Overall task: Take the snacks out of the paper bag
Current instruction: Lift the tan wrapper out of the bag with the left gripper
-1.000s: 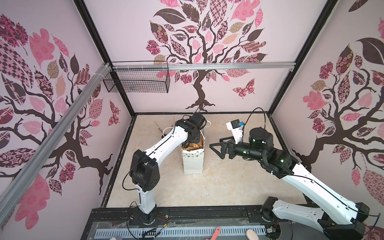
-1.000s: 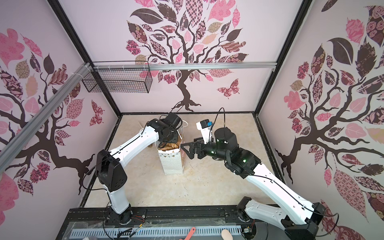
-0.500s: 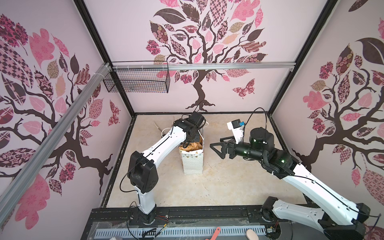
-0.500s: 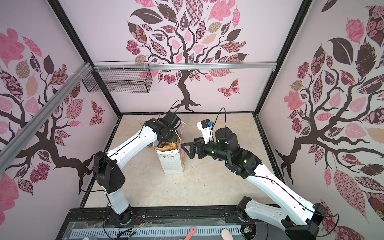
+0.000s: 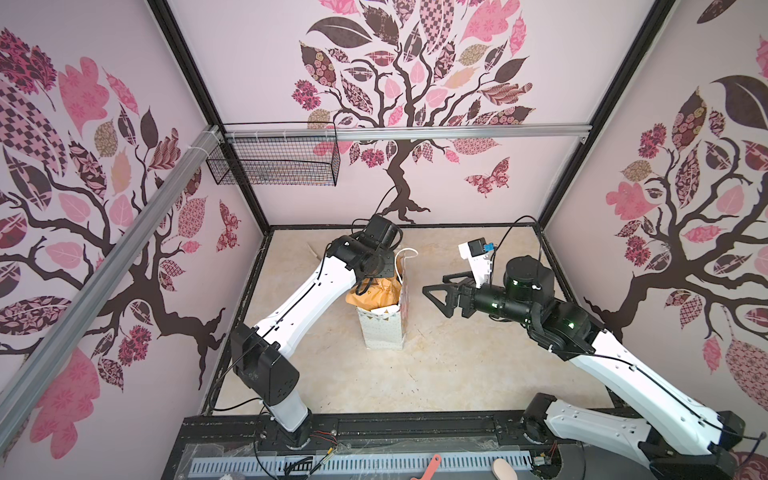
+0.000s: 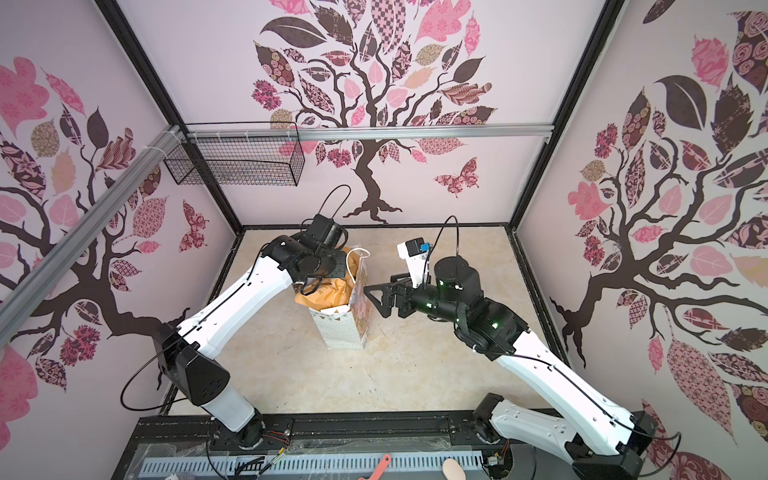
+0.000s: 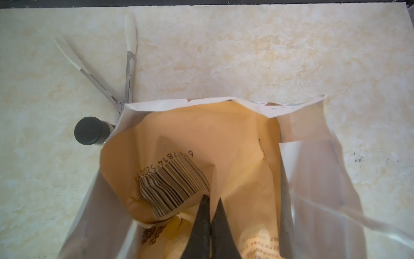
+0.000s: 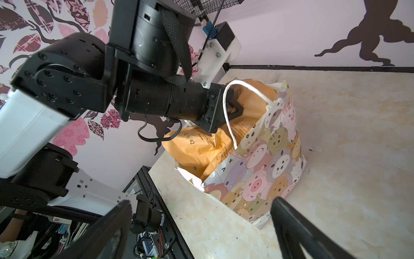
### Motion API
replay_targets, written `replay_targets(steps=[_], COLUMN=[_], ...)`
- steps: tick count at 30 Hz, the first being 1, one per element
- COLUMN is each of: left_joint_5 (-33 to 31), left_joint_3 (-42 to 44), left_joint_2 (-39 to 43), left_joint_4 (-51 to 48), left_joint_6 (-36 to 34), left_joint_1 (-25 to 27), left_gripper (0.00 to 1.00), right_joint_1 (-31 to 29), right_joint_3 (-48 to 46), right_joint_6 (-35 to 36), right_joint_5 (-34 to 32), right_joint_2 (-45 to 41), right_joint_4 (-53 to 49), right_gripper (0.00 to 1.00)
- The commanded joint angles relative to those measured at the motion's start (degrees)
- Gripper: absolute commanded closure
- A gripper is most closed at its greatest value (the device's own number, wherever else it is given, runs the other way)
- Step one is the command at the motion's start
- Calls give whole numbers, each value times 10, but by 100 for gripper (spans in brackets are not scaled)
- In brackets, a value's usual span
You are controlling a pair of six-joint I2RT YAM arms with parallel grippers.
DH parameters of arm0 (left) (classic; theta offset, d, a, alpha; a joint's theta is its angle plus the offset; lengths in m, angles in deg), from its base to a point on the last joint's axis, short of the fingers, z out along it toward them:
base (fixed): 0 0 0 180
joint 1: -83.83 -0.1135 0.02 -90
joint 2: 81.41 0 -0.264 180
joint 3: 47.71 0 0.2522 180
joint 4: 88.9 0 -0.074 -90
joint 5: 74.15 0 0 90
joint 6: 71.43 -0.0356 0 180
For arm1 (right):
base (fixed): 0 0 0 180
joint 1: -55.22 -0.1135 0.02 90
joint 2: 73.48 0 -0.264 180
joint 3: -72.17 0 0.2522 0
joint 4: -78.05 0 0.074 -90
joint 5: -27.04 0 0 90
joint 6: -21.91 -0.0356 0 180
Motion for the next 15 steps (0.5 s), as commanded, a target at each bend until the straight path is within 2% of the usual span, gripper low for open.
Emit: replay_targets(steps=[1,15], left_joint_5=[-4,-23], left_joint_3=[-32,-84], left_joint_2=[25,69], left_joint_4=[13,16], left_joint_6=[-7,-19], left_joint_1=[0,0], left_gripper=[100,100], right_joint_1=[0,0], right_joint_3=[7,1], right_joint_6=[-3,-4], right_joint_5=[-7,-28], right_joint_2=[-6,-5], right_joint_4=[9,19], right_gripper=[1,0])
